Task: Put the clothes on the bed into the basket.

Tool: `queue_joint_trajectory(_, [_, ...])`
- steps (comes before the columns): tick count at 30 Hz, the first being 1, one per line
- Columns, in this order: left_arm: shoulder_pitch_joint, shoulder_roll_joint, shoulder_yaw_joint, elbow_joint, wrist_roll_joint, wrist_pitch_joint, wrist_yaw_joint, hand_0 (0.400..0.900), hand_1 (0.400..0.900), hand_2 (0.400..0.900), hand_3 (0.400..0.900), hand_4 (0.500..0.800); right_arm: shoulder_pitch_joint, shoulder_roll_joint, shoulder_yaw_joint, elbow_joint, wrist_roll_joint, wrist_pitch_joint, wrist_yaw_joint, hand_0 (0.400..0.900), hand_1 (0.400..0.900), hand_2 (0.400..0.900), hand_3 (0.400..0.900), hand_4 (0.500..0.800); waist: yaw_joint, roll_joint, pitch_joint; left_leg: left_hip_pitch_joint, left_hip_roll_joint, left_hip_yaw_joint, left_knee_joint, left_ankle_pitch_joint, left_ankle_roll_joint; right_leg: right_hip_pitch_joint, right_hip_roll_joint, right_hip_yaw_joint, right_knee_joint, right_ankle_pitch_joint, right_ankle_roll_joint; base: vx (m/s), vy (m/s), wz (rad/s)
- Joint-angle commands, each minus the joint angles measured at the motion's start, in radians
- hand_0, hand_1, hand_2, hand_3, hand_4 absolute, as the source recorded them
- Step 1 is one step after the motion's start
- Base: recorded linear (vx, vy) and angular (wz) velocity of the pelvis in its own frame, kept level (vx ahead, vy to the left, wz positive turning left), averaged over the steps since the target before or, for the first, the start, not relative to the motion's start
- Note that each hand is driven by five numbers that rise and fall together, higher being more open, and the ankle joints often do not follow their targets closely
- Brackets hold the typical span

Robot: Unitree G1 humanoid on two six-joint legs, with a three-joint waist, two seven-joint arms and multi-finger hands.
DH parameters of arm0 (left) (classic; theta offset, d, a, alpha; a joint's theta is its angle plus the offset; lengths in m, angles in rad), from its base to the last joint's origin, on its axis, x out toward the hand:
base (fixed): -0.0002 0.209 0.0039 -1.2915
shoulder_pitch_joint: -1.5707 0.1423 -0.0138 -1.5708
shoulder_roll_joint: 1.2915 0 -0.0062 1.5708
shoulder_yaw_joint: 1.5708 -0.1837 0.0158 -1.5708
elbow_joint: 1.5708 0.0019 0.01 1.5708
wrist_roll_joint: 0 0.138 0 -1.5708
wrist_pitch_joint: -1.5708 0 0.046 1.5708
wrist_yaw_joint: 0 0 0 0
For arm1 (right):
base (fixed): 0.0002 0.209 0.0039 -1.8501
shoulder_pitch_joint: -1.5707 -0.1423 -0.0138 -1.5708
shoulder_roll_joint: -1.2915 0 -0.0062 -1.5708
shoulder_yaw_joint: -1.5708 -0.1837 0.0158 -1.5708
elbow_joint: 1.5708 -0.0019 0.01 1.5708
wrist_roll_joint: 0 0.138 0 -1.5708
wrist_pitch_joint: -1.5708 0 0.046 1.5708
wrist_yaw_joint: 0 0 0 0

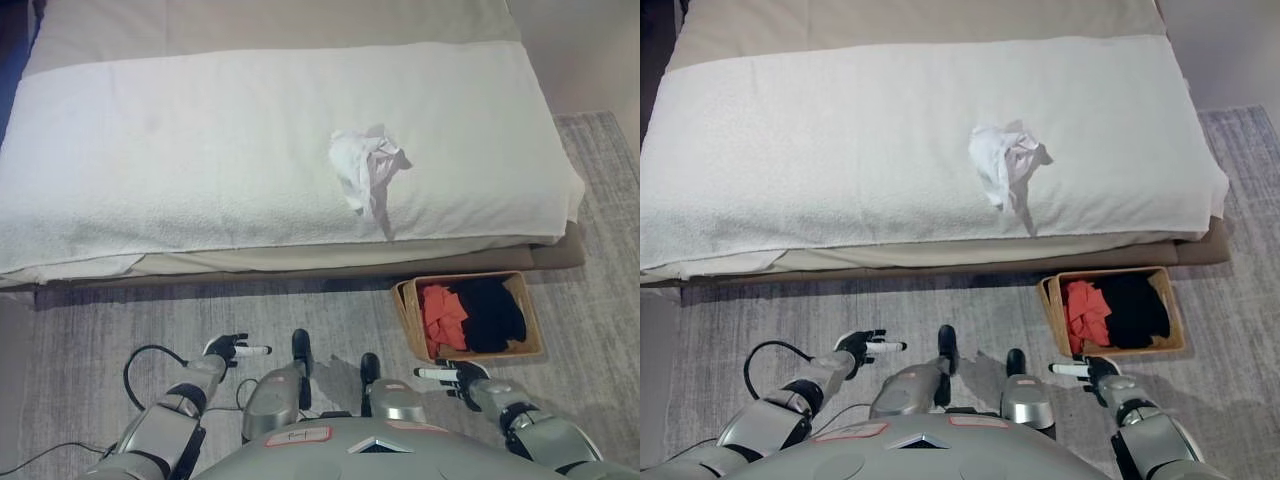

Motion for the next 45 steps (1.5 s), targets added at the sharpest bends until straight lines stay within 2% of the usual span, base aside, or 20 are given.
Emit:
queue_joint_trajectory(1, [0.004, 0.062, -0.001, 0.002, -0.014, -0.013, 0.004, 0.900, 0.900, 0.900, 0.900, 0.800, 0.001, -0.027, 0.034, 0.008, 0.011, 0.000, -0.007, 0.900, 0.900, 0.900, 0.900, 0.800, 0.008, -0.073, -0.071, -0.139, -0.007, -0.077, 0.144, -0.087, -0.018, 0.015, 0.014, 0.039, 0.210, -0.052, 0.024, 0.18, 0.282, -0.04])
queue_joint_trajectory(4, [-0.017, 0.080, -0.007, -0.009, -0.018, -0.011, 0.011, 0.900, 0.900, 0.900, 0.900, 0.800, -0.025, -0.032, 0.034, -0.019, 0.027, -0.004, -0.014, 0.900, 0.900, 0.900, 0.900, 0.800, -0.010, -0.071, -0.038, -0.088, -0.024, -0.096, 0.126, -0.100, 0.009, -0.077, 0.018, 0.049, 0.406, 0.049, 0.030, 0.12, 0.273, 0.05])
queue_joint_trajectory(6, [-0.020, 0.085, -0.003, -0.004, -0.019, -0.010, 0.013, 0.900, 0.900, 0.900, 0.900, 0.800, -0.038, -0.036, 0.036, -0.031, 0.028, -0.005, -0.018, 0.900, 0.900, 0.900, 0.900, 0.800, -0.009, -0.068, -0.025, -0.050, -0.031, -0.108, 0.110, -0.110, 0.022, -0.107, 0.021, 0.023, 0.481, 0.056, 0.022, 0.14, 0.222, 0.06])
queue_joint_trajectory(7, [-0.022, 0.093, 0.004, -0.002, -0.023, -0.010, 0.013, 0.900, 0.900, 0.900, 0.900, 0.800, -0.047, -0.041, 0.036, -0.050, 0.029, -0.007, -0.023, 0.900, 0.900, 0.900, 0.900, 0.800, -0.007, -0.069, -0.025, -0.023, -0.030, -0.108, 0.088, -0.113, 0.023, -0.124, 0.014, -0.002, 0.463, 0.041, 0.014, 0.19, 0.158, 0.10])
queue_joint_trajectory(9, [-0.030, 0.102, 0.006, 0.002, -0.027, -0.012, 0.012, 0.900, 0.900, 0.900, 0.900, 0.800, -0.085, -0.072, 0.037, -0.079, 0.034, -0.012, -0.029, 0.900, 0.900, 0.900, 0.900, 0.800, -0.007, -0.069, -0.018, 0.005, -0.032, -0.120, 0.064, -0.109, 0.017, -0.146, 0.033, -0.009, 0.378, 0.012, 0.005, 0.18, 0.096, 0.14])
queue_joint_trajectory(10, [-0.035, 0.105, 0.005, 0.008, -0.027, -0.011, 0.010, 0.900, 0.900, 0.900, 0.900, 0.800, -0.110, -0.094, 0.030, -0.092, 0.042, -0.015, -0.035, 0.900, 0.900, 0.900, 0.900, 0.800, -0.004, -0.070, -0.011, 0.015, -0.031, -0.121, 0.060, -0.112, 0.015, -0.147, 0.018, -0.024, 0.334, 0.020, 0.006, 0.16, 0.031, 0.18])
queue_joint_trajectory(11, [-0.040, 0.106, 0.002, 0.012, -0.025, -0.015, 0.010, 0.900, 0.900, 0.900, 0.900, 0.800, -0.143, -0.122, 0.030, -0.110, 0.040, -0.021, -0.045, 0.900, 0.900, 0.900, 0.900, 0.800, -0.003, -0.071, 0.000, 0.020, -0.028, -0.122, 0.061, -0.120, 0.010, -0.160, 0.001, -0.036, 0.266, 0.035, 0.013, 0.12, -0.007, 0.24])
queue_joint_trajectory(14, [-0.056, 0.106, -0.009, 0.005, -0.040, -0.022, 0.004, 0.900, 0.900, 0.900, 0.900, 0.800, -0.233, -0.197, 0.032, -0.157, 0.042, -0.032, -0.069, 0.900, 0.900, 0.900, 0.900, 0.800, -0.007, -0.076, 0.034, 0.033, -0.034, -0.138, 0.081, -0.142, -0.003, -0.197, -0.035, -0.007, 0.120, 0.114, 0.044, 0.11, -0.040, 0.32])
queue_joint_trajectory(18, [-0.036, 0.098, -0.018, -0.014, -0.053, -0.036, -0.005, 0.900, 0.900, 0.900, 0.900, 0.800, -0.341, -0.288, 0.043, -0.198, 0.014, -0.056, -0.106, 0.900, 0.900, 0.900, 0.900, 0.800, -0.005, -0.087, 0.060, 0.059, -0.043, -0.155, 0.088, -0.164, -0.019, -0.217, -0.066, -0.002, 0.031, 0.213, 0.077, 0.12, -0.085, 0.33])
queue_joint_trajectory(21, [-0.023, 0.097, -0.021, -0.018, -0.060, -0.036, -0.009, 0.900, 0.900, 0.900, 0.900, 0.800, -0.387, -0.325, 0.062, -0.214, 0.000, -0.059, -0.111, 0.900, 0.900, 0.900, 0.900, 0.800, -0.003, -0.092, 0.060, 0.063, -0.046, -0.170, 0.092, -0.172, -0.026, -0.212, -0.065, 0.003, 0.027, 0.217, 0.081, 0.13, -0.157, 0.46])
queue_joint_trajectory(22, [-0.016, 0.096, -0.021, -0.013, -0.058, -0.034, -0.013, 0.900, 0.900, 0.900, 0.900, 0.800, -0.395, -0.348, 0.063, -0.238, -0.004, -0.058, -0.110, 0.900, 0.900, 0.900, 0.900, 0.800, -0.003, -0.096, 0.056, 0.064, -0.045, -0.179, 0.092, -0.178, -0.033, -0.198, -0.061, 0.014, 0.014, 0.195, 0.076, 0.10, -0.131, 0.30])
queue_joint_trajectory(26, [0.028, 0.070, -0.024, 0.004, -0.041, -0.031, -0.030, 0.900, 0.900, 0.900, 0.900, 0.800, -0.440, -0.384, 0.088, -0.231, -0.034, -0.057, -0.106, 0.900, 0.900, 0.900, 0.900, 0.800, 0.009, -0.086, 0.009, 0.095, -0.022, -0.196, 0.067, -0.184, -0.057, -0.152, -0.053, -0.014, -0.006, 0.159, 0.063, 0.21, -0.213, 0.24])
queue_joint_trajectory(31, [0.051, 0.041, -0.054, 0.001, -0.023, -0.031, -0.042, 0.900, 0.900, 0.900, 0.900, 0.800, -0.590, -0.424, 0.194, -0.262, -0.103, -0.056, -0.112, 0.900, 0.900, 0.900, 0.900, 0.800, 0.001, -0.044, -0.033, 0.113, 0.027, -0.212, 0.021, -0.162, -0.088, -0.116, -0.027, -0.051, -0.035, 0.114, 0.035, 0.15, -0.189, 0.18])
queue_joint_trajectory(33, [0.049, 0.035, -0.059, 0.001, -0.025, -0.030, -0.042, 0.900, 0.900, 0.900, 0.900, 0.800, -0.634, -0.425, 0.217, -0.245, -0.108, -0.056, -0.113, 0.900, 0.900, 0.900, 0.900, 0.800, 0.000, -0.035, -0.037, 0.115, 0.033, -0.215, 0.012, -0.157, -0.092, -0.111, -0.024, -0.057, -0.043, 0.111, 0.031, 0.10, -0.152, 0.14])
queue_joint_trajectory(34, [0.047, 0.025, -0.072, 0.004, -0.032, -0.030, -0.036, 0.900, 0.900, 0.900, 0.900, 0.800, -0.747, -0.419, 0.271, -0.201, -0.117, -0.051, -0.120, 0.900, 0.900, 0.900, 0.900, 0.800, 0.007, -0.019, -0.040, 0.110, 0.043, -0.214, 0.002, -0.145, -0.100, -0.108, -0.019, -0.064, -0.054, 0.105, 0.025, 0.05, -0.098, 0.06])
queue_joint_trajectory(35, [0.046, 0.024, -0.071, 0.005, -0.032, -0.030, -0.036, 0.900, 0.900, 0.900, 0.900, 0.800, -0.749, -0.419, 0.273, -0.199, -0.117, -0.052, -0.120, 0.900, 0.900, 0.900, 0.900, 0.800, 0.005, -0.018, -0.040, 0.110, 0.043, -0.215, 0.002, -0.144, -0.100, -0.107, -0.018, -0.065, -0.054, 0.104, 0.025, 0.04, -0.183, 0.15])
queue_joint_trajectory(36, [0.045, 0.018, -0.081, 0.005, -0.049, -0.031, -0.028, 0.900, 0.900, 0.900, 0.900, 0.800, -0.851, -0.405, 0.317, -0.138, -0.126, -0.051, -0.130, 0.900, 0.900, 0.900, 0.900, 0.800, 0.015, -0.002, -0.030, 0.095, 0.047, -0.216, 0.000, -0.132, -0.107, -0.115, -0.017, -0.067, -0.055, 0.100, 0.020, -0.01, -0.114, 0.13])
queue_joint_trajectory(38, [0.053, 0.014, -0.089, 0.000, -0.064, -0.031, -0.024, 0.900, 0.900, 0.900, 0.900, 0.800, -0.925, -0.398, 0.358, -0.095, -0.138, -0.046, -0.132, 0.900, 0.900, 0.900, 0.900, 0.800, 0.024, 0.016, -0.020, 0.080, 0.047, -0.221, -0.003, -0.121, -0.112, -0.124, -0.017, -0.072, -0.056, 0.097, 0.015, -0.01, -0.107, 0.12])
queue_joint_trajectory(45, [0.109, 0.002, -0.136, -0.023, -0.064, -0.033, -0.026, 0.900, 0.900, 0.900, 0.900, 0.800, -1.088, -0.389, 0.426, 0.020, -0.164, -0.045, -0.157, 0.900, 0.900, 0.900, 0.900, 0.800, 0.065, 0.086, 0.031, 0.012, 0.034, -0.245, -0.019, -0.073, -0.126, -0.159, -0.025, -0.095, -0.064, 0.095, 0.006, -0.03, -0.074, 0.25])
